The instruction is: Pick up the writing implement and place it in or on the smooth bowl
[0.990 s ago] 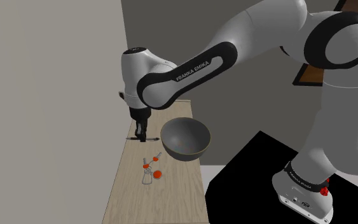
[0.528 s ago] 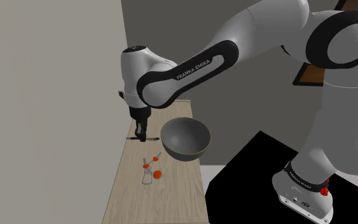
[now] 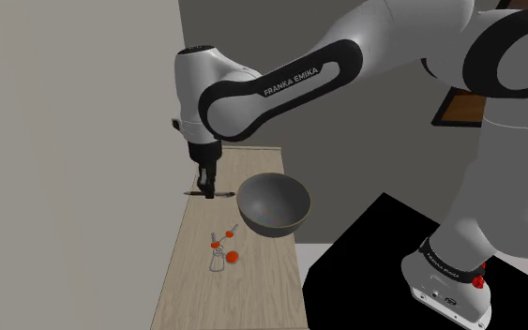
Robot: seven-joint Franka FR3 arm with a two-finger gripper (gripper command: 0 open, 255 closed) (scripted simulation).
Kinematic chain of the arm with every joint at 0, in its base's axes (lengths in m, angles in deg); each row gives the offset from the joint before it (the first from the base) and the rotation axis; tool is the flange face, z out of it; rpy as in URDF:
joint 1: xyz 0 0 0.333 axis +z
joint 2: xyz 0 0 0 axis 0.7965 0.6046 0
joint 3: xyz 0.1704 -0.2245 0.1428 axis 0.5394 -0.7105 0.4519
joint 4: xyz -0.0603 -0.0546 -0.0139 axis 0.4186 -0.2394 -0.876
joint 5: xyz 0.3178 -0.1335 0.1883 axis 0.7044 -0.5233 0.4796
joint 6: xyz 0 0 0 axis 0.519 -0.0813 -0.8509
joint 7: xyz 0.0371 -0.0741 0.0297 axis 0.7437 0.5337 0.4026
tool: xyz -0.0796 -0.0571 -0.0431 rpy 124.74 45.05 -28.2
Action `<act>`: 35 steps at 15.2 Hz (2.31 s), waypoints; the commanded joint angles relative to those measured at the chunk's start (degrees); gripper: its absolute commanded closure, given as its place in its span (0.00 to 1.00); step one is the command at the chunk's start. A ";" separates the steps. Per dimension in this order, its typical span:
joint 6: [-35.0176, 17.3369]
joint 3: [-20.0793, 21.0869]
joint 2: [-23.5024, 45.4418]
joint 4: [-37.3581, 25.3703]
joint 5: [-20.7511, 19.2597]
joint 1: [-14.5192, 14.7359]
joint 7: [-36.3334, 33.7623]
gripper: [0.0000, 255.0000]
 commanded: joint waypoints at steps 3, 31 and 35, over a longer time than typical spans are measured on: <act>2.82 0.19 -1.14 -1.70 0.34 -0.02 -0.04 1.00; 11.89 0.93 -24.06 11.27 7.38 -2.32 2.70 1.00; 11.51 0.33 -33.72 21.07 10.35 -2.17 4.38 1.00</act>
